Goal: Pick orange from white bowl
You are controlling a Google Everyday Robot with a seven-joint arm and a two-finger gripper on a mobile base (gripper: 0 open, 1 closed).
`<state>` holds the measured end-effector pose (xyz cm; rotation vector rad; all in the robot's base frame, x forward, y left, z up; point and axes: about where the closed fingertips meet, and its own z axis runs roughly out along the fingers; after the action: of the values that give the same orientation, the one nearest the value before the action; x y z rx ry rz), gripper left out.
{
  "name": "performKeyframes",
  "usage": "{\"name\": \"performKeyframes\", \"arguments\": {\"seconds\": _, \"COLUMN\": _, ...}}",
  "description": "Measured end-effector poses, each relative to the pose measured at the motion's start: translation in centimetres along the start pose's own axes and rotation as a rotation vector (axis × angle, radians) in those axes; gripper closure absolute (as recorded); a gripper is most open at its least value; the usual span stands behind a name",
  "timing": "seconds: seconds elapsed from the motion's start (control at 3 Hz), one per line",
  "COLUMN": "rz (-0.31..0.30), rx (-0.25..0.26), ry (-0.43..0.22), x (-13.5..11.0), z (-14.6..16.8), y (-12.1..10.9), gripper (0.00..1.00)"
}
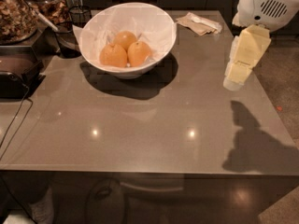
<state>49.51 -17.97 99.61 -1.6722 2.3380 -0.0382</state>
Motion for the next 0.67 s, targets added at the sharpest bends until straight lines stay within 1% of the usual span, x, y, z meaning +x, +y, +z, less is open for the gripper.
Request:
{"name": "performKeyframes", "arguments": {"seconds": 0.33, "rz": -0.006, "rx": 0.025, "ry": -0.023, "x": -0.8, "z": -0.1, "y": -0.6, "gripper": 0.0}}
{"name": "performKeyframes", "arguments": {"seconds": 0.67, "rz": -0.001, "rx": 0.035, "ry": -0.072, "x": -2.1, "z": -0.1, "y": -1.8, "gripper": 0.0}}
